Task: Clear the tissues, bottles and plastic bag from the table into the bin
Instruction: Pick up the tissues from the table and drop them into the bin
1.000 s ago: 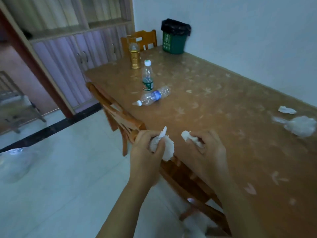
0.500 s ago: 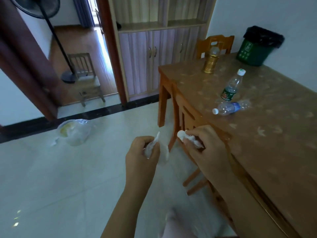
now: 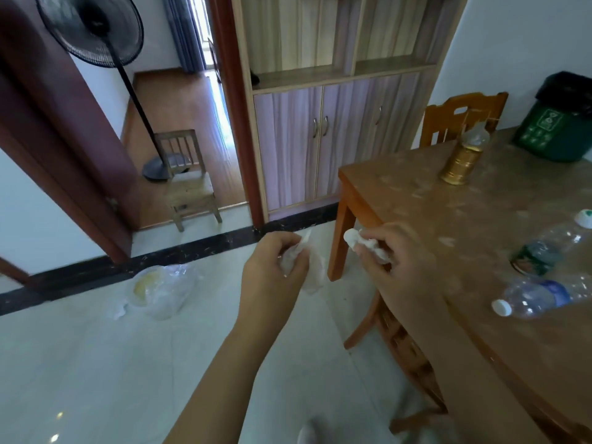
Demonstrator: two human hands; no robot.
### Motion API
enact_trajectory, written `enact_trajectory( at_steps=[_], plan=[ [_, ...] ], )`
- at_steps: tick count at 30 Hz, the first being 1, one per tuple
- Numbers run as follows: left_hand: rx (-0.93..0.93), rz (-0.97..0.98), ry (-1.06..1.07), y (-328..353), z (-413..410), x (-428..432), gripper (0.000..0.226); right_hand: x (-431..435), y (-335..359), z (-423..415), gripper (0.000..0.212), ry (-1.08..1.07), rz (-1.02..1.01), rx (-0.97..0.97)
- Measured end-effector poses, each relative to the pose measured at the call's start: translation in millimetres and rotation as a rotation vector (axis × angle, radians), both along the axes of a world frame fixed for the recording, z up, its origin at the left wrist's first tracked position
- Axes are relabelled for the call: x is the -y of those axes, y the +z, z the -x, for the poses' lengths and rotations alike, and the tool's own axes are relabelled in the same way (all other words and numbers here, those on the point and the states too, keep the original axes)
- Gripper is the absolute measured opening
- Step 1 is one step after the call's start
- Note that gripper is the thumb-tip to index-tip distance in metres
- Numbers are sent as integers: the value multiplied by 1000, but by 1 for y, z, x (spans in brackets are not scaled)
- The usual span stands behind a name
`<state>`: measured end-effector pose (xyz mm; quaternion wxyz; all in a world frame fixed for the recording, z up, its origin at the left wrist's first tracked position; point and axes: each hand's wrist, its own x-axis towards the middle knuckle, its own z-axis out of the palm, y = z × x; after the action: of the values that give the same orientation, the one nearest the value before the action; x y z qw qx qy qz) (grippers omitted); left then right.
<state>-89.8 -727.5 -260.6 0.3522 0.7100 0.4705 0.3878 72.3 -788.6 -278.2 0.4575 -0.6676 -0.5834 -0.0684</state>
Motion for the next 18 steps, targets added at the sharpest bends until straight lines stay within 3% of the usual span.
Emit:
enact_trajectory(
  at_steps=[6, 14, 18],
  plan=[
    [46, 70, -4, -6, -28, -95, 17, -98, 9, -18, 14, -33, -7, -8],
    [123, 108, -82, -31, -55, -260, 15, -251, -7, -44, 8, -78, 68, -194],
    [117, 93, -130, -29, -62, -356, 27, -351, -1, -49, 13, -87, 58, -148]
  ],
)
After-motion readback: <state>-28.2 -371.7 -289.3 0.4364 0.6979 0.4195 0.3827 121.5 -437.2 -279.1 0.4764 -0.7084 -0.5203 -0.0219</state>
